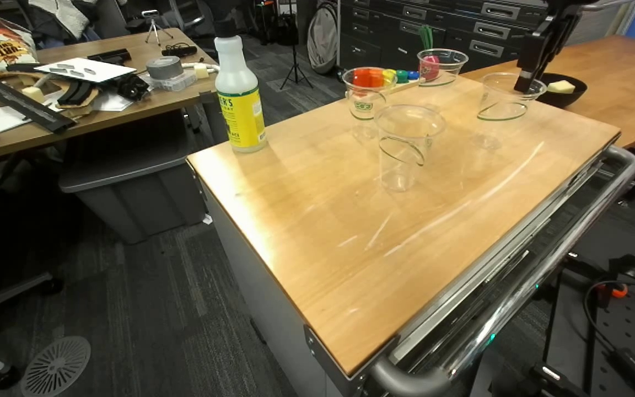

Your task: Stack the cups together

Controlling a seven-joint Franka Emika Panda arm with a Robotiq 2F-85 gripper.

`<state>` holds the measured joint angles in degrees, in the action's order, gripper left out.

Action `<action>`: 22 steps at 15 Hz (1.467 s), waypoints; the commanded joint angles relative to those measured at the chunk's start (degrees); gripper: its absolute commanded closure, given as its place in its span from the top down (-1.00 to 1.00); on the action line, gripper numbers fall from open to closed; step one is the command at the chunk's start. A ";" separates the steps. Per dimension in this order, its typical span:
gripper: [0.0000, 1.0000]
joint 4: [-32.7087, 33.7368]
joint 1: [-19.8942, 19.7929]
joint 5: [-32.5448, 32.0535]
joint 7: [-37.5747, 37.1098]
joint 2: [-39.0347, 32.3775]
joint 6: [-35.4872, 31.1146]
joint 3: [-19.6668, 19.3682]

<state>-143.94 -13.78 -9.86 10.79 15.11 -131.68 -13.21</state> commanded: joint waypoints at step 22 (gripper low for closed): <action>-0.84 14.41 1.24 8.73 11.08 8.10 27.19 -4.66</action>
<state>-135.12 -13.43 -3.88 19.96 22.90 -107.55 -16.20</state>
